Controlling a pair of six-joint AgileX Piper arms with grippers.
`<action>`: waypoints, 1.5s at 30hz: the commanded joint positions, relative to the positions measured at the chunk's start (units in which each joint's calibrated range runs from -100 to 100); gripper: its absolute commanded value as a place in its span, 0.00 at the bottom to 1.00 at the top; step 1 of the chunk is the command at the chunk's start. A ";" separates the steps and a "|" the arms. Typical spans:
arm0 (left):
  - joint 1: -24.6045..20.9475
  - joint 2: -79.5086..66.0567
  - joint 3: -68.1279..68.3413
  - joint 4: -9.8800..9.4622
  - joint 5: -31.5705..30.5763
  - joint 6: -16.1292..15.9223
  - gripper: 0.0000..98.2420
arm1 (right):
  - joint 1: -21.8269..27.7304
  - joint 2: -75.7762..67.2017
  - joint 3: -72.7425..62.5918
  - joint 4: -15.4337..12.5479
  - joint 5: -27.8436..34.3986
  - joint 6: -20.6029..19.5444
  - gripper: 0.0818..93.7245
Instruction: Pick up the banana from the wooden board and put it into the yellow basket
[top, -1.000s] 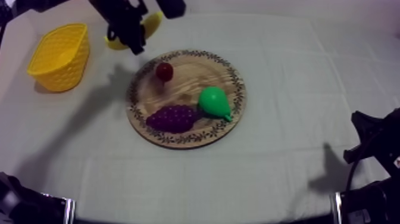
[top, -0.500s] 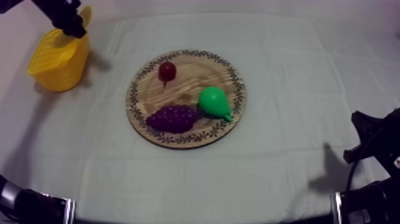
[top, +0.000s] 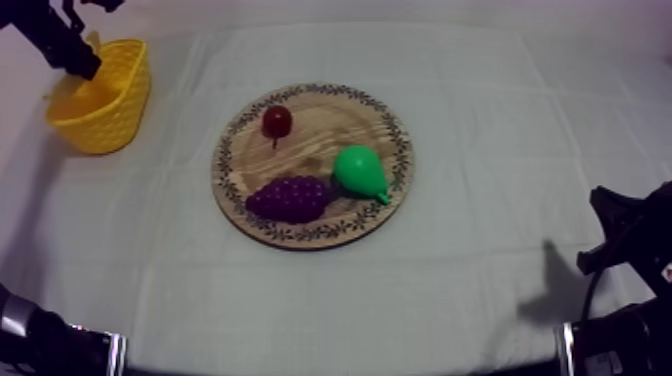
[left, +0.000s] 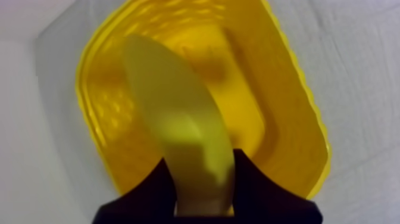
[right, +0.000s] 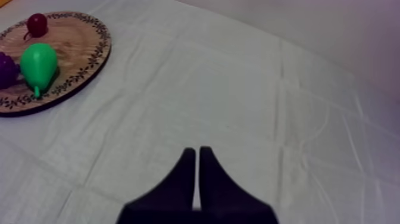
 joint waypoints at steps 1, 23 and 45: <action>-0.06 0.58 0.42 0.15 -0.94 0.03 0.30 | -0.05 -0.01 0.04 0.00 0.00 0.00 0.00; -0.46 0.13 7.53 2.56 -9.30 2.80 0.55 | -0.07 -0.01 0.04 0.00 0.00 0.00 0.00; 2.79 -52.76 61.57 -3.80 -49.72 20.05 0.07 | -0.07 -0.01 0.04 0.00 0.00 0.00 0.00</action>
